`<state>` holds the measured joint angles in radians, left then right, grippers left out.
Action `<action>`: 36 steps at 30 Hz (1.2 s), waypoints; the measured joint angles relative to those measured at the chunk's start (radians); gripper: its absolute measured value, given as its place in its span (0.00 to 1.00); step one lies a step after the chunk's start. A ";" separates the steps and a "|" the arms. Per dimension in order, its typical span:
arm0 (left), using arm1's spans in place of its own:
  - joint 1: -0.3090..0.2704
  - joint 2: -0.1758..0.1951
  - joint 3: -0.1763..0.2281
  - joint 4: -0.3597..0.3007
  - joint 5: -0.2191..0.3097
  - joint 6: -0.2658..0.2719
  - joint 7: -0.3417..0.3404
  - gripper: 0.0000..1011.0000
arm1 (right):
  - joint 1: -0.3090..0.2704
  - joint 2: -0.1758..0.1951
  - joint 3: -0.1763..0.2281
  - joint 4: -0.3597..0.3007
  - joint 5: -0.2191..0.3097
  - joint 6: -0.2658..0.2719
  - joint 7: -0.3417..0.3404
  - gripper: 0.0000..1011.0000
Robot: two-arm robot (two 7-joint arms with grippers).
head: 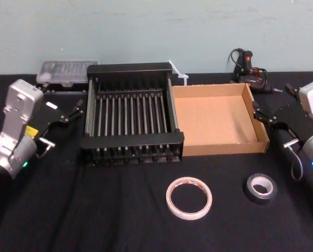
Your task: Pick up the white tape and place it into the black box , Pick up the silver tape and place it into the brown box.
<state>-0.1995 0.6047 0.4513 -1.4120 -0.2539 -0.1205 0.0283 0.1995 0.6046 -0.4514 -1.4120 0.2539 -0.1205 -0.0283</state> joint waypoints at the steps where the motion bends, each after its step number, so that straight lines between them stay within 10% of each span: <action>1: 0.000 0.000 0.000 0.000 0.000 0.000 0.000 0.99 | 0.000 0.000 0.000 0.000 0.000 0.000 0.000 0.99; 36: 0.000 0.000 0.000 0.000 0.000 0.000 0.000 0.99 | 0.000 0.000 0.000 0.000 0.000 0.000 0.000 0.99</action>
<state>-0.1995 0.6047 0.4514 -1.4120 -0.2539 -0.1205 0.0283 0.1995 0.6047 -0.4514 -1.4120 0.2539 -0.1205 -0.0283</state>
